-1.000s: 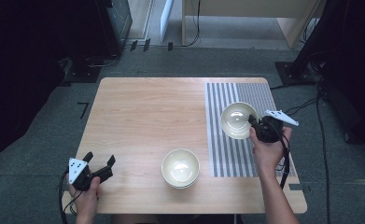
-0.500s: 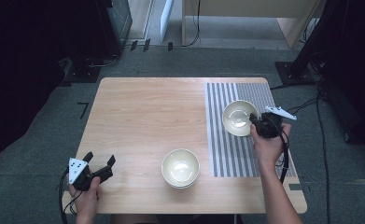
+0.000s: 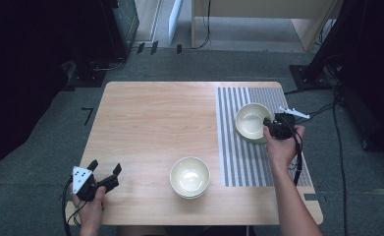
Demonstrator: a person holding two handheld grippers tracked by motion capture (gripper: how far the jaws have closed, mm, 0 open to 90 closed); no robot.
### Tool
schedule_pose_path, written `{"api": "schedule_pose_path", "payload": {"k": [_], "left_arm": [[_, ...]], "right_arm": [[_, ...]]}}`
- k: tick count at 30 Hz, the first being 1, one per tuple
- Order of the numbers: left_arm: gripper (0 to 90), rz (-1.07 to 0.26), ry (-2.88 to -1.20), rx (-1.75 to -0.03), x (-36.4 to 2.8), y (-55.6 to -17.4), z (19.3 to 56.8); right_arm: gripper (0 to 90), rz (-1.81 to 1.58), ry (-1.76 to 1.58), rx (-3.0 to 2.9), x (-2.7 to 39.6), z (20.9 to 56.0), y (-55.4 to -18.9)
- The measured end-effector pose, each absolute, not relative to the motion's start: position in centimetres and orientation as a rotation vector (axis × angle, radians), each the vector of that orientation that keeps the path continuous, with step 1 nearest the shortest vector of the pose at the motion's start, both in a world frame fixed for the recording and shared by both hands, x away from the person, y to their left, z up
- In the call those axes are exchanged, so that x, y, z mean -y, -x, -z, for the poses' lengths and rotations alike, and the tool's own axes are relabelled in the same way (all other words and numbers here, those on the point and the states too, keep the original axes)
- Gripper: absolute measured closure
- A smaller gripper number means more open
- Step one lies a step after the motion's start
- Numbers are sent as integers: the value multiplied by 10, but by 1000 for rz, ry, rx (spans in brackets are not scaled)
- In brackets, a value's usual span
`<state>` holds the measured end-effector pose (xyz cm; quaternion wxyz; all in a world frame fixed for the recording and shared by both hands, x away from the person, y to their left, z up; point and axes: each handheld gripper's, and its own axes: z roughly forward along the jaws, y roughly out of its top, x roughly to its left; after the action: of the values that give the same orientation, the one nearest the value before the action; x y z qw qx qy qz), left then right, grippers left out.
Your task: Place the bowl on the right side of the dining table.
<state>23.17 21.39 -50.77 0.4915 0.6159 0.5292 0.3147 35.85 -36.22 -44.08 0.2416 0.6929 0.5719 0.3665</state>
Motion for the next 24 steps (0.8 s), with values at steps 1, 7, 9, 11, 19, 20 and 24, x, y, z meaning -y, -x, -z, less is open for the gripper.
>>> {"api": "schedule_pose_path", "payload": {"k": [1,7,9,11,19,20,24], "left_arm": [[94,-764,-1495,-1285,-214,-232,508],[94,-764,-1494,-1285,-214,-232,508],[94,-764,-1494,-1285,-214,-232,508],[94,-764,-1494,-1285,-214,-232,508],[94,-765,-1495,-1284,-214,-232,508],[94,-765,-1496,-1284,-214,-232,508],[94,-767,-1497,-1283,-214,-232,508]], "right_arm": [[848,-998,-1901,-1564,363,441,-360],[848,-970,-1942,-1570,364,444,-369],[848,-965,-1960,-1564,365,444,-372],[848,-957,-1970,-1562,367,446,-374],[848,-935,-2084,-1545,375,449,-385],[848,-932,-2111,-1541,377,450,-386],[848,-895,-2166,-1538,384,450,-393]]}}
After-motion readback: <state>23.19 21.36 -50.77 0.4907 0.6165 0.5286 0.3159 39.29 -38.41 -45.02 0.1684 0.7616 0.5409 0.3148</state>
